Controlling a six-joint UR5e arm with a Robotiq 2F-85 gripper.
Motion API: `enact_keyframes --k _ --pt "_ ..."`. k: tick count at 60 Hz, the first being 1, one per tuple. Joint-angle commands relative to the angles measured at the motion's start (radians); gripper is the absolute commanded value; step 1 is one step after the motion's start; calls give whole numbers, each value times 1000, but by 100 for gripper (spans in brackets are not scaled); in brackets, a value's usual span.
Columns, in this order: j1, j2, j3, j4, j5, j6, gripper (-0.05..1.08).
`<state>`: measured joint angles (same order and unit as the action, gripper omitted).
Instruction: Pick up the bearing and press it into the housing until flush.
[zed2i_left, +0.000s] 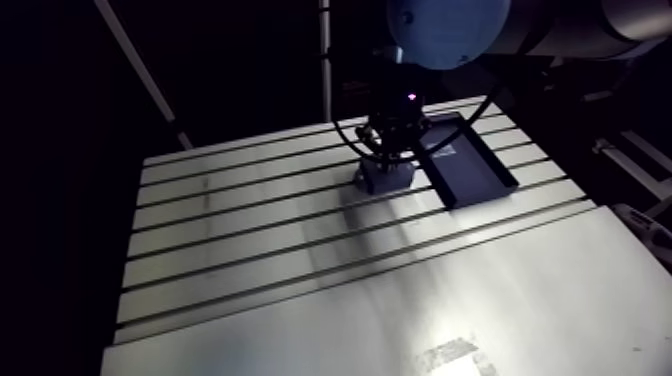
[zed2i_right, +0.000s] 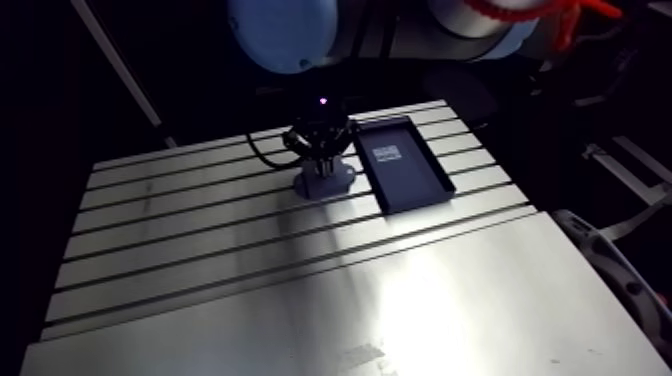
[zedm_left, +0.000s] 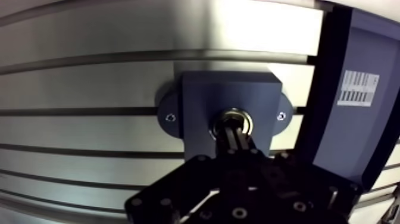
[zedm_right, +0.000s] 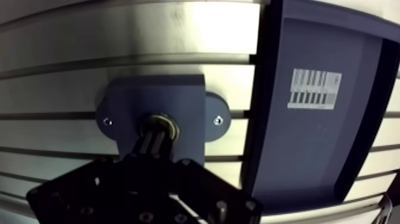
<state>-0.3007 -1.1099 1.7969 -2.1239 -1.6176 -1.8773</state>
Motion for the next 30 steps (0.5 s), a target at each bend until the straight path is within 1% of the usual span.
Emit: enact_keyframes --k 1,30 --pt "0 0 0 -2 0 -1 90" --pt "0 0 0 -2 0 -3 90"
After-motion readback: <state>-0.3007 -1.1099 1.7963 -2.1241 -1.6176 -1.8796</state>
